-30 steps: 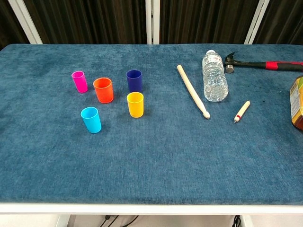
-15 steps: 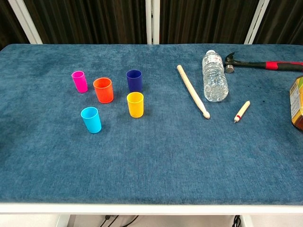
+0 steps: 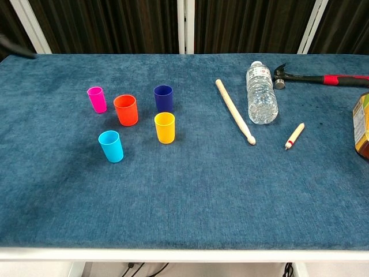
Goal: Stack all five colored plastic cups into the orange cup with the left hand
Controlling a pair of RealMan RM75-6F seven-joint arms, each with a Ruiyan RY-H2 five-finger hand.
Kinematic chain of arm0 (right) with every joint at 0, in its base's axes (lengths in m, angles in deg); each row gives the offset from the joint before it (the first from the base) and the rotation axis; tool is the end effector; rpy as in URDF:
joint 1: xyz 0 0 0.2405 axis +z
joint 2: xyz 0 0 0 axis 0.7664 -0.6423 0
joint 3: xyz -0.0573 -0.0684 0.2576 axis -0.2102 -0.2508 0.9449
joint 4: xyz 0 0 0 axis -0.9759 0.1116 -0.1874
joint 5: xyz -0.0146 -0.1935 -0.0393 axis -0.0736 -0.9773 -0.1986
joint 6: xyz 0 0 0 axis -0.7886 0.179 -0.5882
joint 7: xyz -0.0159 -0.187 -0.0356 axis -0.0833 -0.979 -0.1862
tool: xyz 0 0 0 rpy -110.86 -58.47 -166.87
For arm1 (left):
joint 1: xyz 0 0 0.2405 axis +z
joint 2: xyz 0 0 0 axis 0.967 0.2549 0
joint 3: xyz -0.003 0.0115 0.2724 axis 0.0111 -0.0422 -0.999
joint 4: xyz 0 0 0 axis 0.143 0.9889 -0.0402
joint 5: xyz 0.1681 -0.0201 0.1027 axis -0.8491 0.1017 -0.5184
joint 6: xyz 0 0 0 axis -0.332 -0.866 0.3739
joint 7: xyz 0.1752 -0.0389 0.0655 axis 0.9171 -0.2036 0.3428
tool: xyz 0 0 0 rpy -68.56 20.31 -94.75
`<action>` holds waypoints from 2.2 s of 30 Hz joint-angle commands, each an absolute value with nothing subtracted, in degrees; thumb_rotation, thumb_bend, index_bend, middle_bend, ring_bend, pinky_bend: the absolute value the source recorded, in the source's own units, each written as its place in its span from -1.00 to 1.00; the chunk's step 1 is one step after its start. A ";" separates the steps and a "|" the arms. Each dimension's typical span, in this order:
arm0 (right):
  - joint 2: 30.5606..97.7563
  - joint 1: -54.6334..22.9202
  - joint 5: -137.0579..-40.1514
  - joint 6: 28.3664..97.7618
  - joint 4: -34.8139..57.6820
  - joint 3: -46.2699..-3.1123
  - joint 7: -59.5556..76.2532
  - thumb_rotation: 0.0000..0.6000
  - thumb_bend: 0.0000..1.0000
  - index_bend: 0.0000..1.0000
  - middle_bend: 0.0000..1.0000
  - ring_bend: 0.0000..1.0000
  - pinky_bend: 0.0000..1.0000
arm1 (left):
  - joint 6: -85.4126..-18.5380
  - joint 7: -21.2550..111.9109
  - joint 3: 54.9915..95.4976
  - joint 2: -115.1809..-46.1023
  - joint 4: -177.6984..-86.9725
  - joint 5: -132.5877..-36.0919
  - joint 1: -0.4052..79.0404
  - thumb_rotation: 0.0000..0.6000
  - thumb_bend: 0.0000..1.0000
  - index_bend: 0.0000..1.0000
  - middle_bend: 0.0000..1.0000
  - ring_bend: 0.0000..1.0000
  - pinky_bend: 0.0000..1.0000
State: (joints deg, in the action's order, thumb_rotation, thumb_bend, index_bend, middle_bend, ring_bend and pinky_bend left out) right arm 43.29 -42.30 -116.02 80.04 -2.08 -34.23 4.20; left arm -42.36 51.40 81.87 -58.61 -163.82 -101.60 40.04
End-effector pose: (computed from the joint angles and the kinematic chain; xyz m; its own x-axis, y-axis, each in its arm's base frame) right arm -0.3241 -0.2373 0.1706 0.5465 -0.0718 0.8344 -0.8350 -0.1228 0.5364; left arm -0.1344 0.3716 0.1251 0.4251 0.1473 0.8931 0.8252 -0.4685 -0.3156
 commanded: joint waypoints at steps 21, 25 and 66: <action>42.77 -42.74 -116.08 80.76 0.49 -34.30 8.83 1.00 -0.35 -1.00 -1.00 -1.00 -1.00 | -30.90 84.85 80.97 -84.38 -143.01 -61.74 8.00 1.00 -0.75 -0.71 -0.70 -0.93 -1.00; 42.46 -42.83 -116.20 81.09 0.93 -34.25 9.90 1.00 -0.35 -1.00 -1.00 -1.00 -1.00 | -30.21 84.97 80.08 -87.50 -138.68 -59.16 5.99 1.00 -0.74 -0.70 -0.69 -0.84 -1.00; 42.26 -42.95 -114.50 79.41 4.53 -34.20 14.41 1.00 -0.35 -1.00 -1.00 -1.00 -1.00 | -25.35 72.13 75.79 -100.63 -115.63 -71.82 6.61 1.00 -0.58 -0.20 -0.23 -0.12 -0.89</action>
State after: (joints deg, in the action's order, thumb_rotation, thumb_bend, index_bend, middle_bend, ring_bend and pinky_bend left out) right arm 42.26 -42.95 -114.50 79.40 4.52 -34.20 14.41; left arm -25.54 72.37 75.73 -100.45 -115.89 -71.64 6.50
